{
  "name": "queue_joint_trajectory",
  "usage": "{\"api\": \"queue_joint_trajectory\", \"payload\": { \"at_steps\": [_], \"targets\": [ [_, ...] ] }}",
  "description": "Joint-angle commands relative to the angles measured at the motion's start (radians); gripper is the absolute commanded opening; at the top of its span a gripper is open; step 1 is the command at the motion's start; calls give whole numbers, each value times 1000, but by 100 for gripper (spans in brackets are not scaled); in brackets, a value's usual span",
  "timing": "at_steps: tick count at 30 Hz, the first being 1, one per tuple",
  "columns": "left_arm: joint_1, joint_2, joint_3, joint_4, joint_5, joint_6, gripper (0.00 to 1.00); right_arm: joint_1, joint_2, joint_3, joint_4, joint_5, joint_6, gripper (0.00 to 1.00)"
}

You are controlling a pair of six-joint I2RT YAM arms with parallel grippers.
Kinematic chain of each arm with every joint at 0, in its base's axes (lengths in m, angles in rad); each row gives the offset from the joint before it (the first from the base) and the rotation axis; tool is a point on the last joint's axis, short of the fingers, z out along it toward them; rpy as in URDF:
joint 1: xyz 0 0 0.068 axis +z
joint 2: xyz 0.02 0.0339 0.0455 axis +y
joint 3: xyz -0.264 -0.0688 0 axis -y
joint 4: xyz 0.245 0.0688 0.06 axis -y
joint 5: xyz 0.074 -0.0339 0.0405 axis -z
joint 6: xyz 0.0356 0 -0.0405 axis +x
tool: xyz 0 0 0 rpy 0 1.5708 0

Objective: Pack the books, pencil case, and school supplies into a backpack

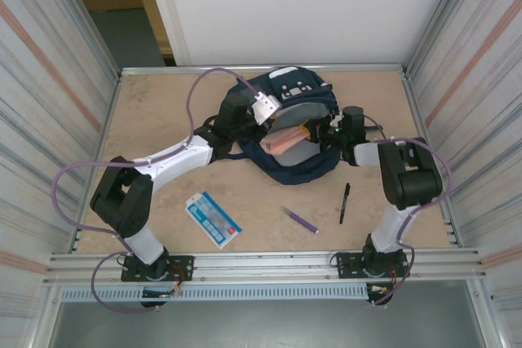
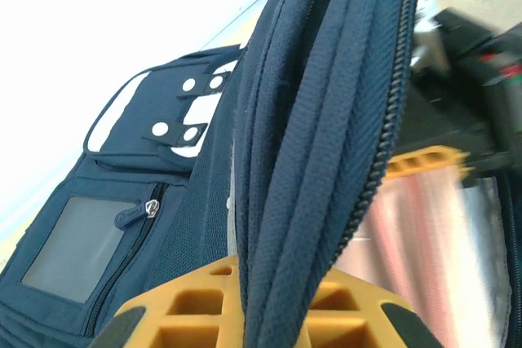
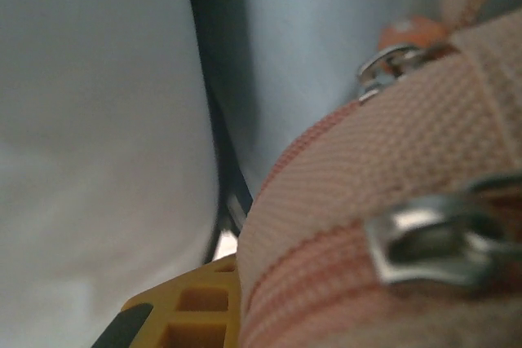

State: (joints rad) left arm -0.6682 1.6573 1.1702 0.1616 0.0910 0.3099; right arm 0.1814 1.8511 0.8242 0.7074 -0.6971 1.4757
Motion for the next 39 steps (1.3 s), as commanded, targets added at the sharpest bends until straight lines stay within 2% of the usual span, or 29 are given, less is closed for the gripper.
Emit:
{"api": "queue_joint_trajectory", "payload": {
  "at_steps": [1,4,7,13,18,23,29,32,33,39],
  "targets": [
    [-7,-111,22,174,143,6,0,30,114,75,299,91,147,4],
    [-8,-132,-4,199,161,0,0,40,183,115,317,137,156,3],
    [-9,-155,-34,209,156,10,0,39,195,152,219,175,83,1],
    [-7,-181,-64,200,146,18,0,50,147,228,231,143,37,0],
    [-8,-182,-67,210,149,10,0,57,91,277,146,138,-93,0],
    [-7,-182,-75,212,157,12,0,62,108,264,0,194,-242,7],
    [-7,-182,-82,208,140,-1,0,66,131,178,-166,230,-166,13],
    [-7,-180,-83,197,127,-5,0,91,55,151,-344,234,-190,27],
    [-7,-179,-81,189,128,-3,0,101,30,149,-392,247,-209,29],
    [-7,-167,-92,209,139,-22,0,93,-42,113,-488,255,-229,30]
  ]
}}
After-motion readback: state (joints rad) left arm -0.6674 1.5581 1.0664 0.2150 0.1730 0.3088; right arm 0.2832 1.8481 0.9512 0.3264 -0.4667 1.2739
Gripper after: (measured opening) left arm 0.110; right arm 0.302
